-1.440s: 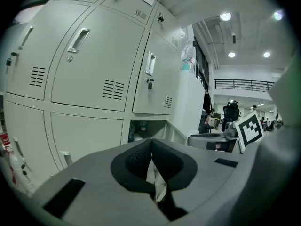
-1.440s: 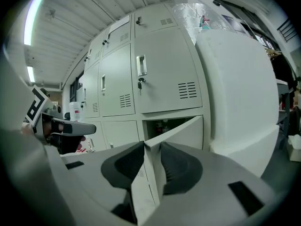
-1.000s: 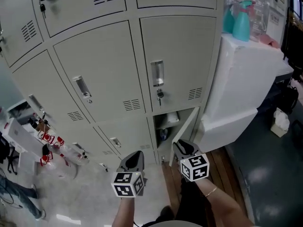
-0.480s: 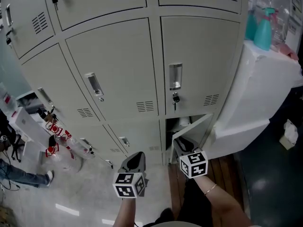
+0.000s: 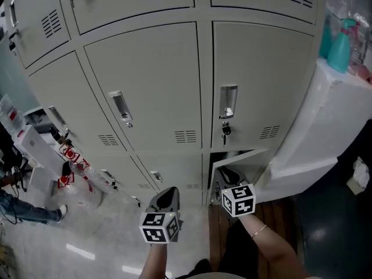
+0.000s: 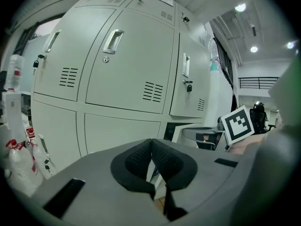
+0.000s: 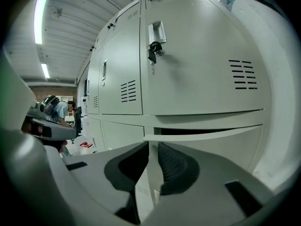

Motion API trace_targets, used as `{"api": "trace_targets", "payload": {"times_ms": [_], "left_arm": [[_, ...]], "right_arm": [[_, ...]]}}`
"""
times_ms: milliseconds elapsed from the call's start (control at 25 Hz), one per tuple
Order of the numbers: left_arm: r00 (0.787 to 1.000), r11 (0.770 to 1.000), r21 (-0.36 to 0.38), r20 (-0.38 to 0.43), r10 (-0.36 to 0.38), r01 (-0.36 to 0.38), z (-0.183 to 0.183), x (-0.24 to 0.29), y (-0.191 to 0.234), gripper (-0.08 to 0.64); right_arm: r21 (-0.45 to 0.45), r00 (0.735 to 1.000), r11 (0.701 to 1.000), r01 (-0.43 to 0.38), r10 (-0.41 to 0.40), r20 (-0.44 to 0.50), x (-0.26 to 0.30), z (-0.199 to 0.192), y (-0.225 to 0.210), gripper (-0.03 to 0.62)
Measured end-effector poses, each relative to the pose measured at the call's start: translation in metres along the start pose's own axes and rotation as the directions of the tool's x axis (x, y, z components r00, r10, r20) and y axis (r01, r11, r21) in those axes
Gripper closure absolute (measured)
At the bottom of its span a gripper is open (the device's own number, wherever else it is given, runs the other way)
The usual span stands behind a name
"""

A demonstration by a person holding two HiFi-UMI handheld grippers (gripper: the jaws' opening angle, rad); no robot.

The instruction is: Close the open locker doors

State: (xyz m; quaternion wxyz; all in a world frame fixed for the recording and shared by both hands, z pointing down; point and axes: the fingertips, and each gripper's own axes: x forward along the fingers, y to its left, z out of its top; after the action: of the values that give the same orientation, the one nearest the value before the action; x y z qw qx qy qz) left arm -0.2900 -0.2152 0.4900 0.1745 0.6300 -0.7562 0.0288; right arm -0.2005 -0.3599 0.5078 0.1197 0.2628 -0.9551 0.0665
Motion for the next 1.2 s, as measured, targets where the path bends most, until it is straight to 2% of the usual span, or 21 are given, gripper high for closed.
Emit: {"api": "trace_targets", "payload": {"times_ms": [560, 1200], "left_arm": [[0.999, 0.999, -0.013, -0.003, 0.040, -0.040, 0.005, 0.018, 0.018, 0.540], [0.998, 0.997, -0.021, 0.006, 0.070, -0.069, 0.009, 0.025, 0.025, 0.540]], "right_arm": [[-0.014, 1.000, 1.000, 0.009, -0.009, -0.010, 0.041, 0.009, -0.017, 0.551], [-0.013, 0.997, 0.998, 0.057, -0.057, -0.042, 0.056, 0.006, -0.032, 0.566]]}}
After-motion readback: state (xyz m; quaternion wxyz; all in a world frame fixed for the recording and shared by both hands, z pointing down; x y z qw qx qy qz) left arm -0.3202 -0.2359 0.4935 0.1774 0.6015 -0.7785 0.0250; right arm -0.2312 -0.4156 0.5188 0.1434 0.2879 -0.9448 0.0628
